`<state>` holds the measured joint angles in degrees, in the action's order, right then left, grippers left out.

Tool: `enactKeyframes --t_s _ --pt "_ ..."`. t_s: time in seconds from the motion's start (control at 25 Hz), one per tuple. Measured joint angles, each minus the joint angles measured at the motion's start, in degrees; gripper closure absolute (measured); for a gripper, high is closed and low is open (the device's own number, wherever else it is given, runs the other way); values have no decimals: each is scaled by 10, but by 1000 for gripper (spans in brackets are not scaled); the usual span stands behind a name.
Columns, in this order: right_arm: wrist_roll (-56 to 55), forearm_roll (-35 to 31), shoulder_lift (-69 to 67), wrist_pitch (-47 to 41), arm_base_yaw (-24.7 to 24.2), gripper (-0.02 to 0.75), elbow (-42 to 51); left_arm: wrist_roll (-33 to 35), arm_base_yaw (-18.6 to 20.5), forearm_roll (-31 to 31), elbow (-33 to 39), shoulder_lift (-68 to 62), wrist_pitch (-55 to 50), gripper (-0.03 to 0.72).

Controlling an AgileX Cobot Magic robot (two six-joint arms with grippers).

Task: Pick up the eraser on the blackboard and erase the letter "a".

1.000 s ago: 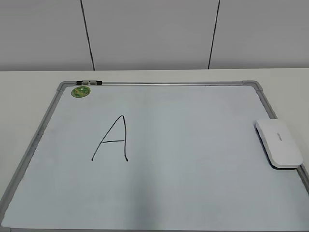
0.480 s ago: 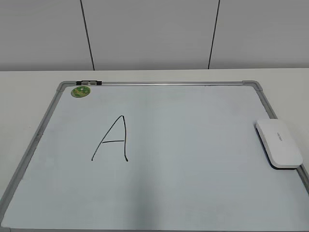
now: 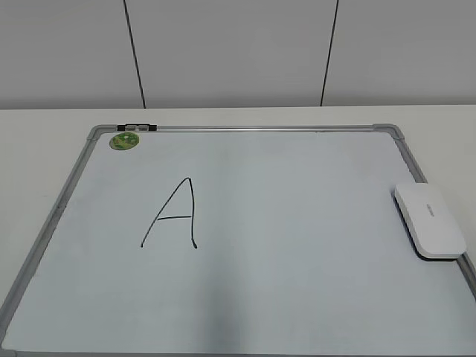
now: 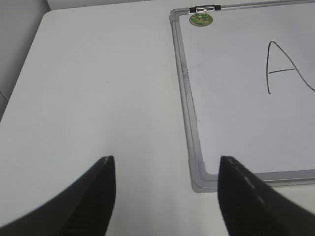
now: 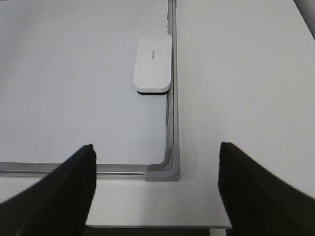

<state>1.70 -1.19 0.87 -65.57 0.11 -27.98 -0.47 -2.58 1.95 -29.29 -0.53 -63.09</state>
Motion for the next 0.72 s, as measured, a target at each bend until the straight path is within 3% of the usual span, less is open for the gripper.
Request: enactKeyframes --t_s 0.72 --pt "0 0 0 0 0 164 0 0 0 0 0 0 0 228"
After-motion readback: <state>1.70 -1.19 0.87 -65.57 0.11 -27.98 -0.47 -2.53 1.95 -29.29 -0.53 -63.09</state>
